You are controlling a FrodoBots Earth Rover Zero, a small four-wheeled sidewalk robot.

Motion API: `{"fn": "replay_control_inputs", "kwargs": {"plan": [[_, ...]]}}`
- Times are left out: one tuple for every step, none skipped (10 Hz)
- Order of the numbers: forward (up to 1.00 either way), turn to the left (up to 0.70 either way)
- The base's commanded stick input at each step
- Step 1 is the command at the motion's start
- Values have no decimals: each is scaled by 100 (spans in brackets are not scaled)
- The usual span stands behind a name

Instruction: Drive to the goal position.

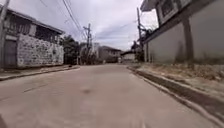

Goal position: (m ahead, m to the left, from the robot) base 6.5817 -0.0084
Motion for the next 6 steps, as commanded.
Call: {"fn": "replay_control_inputs", "kwargs": {"plan": [[100, 0], [100, 0], [100, 0], [100, 0], [100, 0], [100, 0]]}}
